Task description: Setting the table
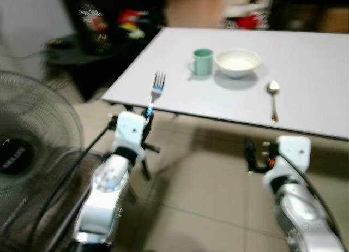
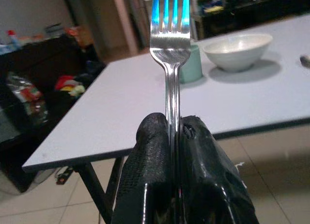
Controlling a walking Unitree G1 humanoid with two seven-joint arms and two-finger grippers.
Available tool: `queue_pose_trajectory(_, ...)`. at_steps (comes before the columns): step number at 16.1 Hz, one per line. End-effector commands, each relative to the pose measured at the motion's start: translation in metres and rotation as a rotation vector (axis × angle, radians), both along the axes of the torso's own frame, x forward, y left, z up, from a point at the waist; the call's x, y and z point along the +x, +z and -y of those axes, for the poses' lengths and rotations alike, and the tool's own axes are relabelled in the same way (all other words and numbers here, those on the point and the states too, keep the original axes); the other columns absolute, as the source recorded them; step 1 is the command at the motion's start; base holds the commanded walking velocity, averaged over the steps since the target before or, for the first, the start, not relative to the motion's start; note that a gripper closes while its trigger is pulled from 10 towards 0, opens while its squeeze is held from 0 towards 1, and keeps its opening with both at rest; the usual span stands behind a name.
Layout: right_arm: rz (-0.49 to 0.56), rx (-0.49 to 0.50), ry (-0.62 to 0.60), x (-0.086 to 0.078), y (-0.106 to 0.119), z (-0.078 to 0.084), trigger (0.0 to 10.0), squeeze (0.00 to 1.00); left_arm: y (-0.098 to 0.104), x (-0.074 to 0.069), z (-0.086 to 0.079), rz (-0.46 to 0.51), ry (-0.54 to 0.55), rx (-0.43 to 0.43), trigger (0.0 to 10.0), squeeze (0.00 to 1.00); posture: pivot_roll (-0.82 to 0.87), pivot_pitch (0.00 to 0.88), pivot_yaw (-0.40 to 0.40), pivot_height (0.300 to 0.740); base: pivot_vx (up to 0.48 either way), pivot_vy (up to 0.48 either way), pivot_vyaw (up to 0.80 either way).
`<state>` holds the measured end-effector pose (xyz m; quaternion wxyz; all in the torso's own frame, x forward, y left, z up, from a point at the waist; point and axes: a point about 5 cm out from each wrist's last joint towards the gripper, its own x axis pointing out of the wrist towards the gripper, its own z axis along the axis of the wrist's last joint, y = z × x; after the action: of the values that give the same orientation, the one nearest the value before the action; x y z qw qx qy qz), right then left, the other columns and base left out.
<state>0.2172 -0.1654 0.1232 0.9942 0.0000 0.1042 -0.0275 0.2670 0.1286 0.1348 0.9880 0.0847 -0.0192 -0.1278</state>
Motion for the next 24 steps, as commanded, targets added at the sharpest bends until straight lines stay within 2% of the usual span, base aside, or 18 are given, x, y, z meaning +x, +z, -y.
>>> queue_pose_trajectory(1,0.015,-0.01,-0.004,0.0,0.005,0.002,10.0,0.0,0.001,0.0,0.0,0.003,0.01,0.0,10.0,0.0,-0.11,0.0,0.09,0.74,0.0,-0.48,-0.63)
queue_pose_trajectory(4,0.03,-0.046,0.048,0.006,0.008,-0.002,10.0,0.0,-0.002,-0.004,-0.004,-0.019,0.046,-0.042,10.0,0.0,-0.11,0.0,0.073,0.74,0.0,-0.16,0.0)
queue_pose_trajectory(6,0.026,-0.103,0.129,0.011,0.008,-0.009,10.0,0.0,-0.006,-0.007,-0.009,-0.025,0.082,-0.05,10.0,0.0,-0.1,0.0,0.051,0.74,0.0,0.0,0.0)
queue_pose_trajectory(7,0.025,-0.13,0.171,0.013,0.007,-0.012,10.0,0.0,-0.006,-0.008,-0.011,-0.015,0.097,-0.024,10.0,0.0,-0.09,0.0,0.034,0.74,0.0,0.0,0.0)
queue_pose_trajectory(8,0.042,-0.12,0.211,0.016,0.008,-0.017,10.0,0.0,-0.004,-0.01,-0.014,-0.007,0.114,-0.054,10.0,0.0,-0.08,0.0,0.018,0.74,0.0,0.0,0.0)
queue_pose_trajectory(9,0.043,-0.115,0.225,0.018,0.008,-0.018,10.0,0.0,-0.004,-0.011,-0.018,-0.005,0.132,-0.044,10.0,0.0,-0.07,0.0,0.01,0.74,0.0,0.0,0.0)
queue_pose_trajectory(14,0.039,-0.139,0.261,0.024,0.006,-0.02,10.0,0.0,-0.001,-0.015,-0.028,-0.001,0.147,-0.042,10.0,0.0,-0.05,0.0,-0.006,0.74,0.21,0.0,0.0)
queue_pose_trajectory(17,0.066,-0.125,0.281,0.024,0.01,-0.02,10.0,0.0,-0.002,-0.013,-0.022,-0.001,0.099,-0.053,10.0,0.0,-0.07,0.0,0.013,0.74,0.298,0.0,0.0)
queue_pose_trajectory(24,0.067,-0.102,0.275,0.021,0.009,-0.019,10.0,0.0,-0.002,-0.009,-0.021,-0.001,0.077,-0.051,10.0,0.0,-0.08,0.0,0.024,0.74,0.299,0.0,0.0)
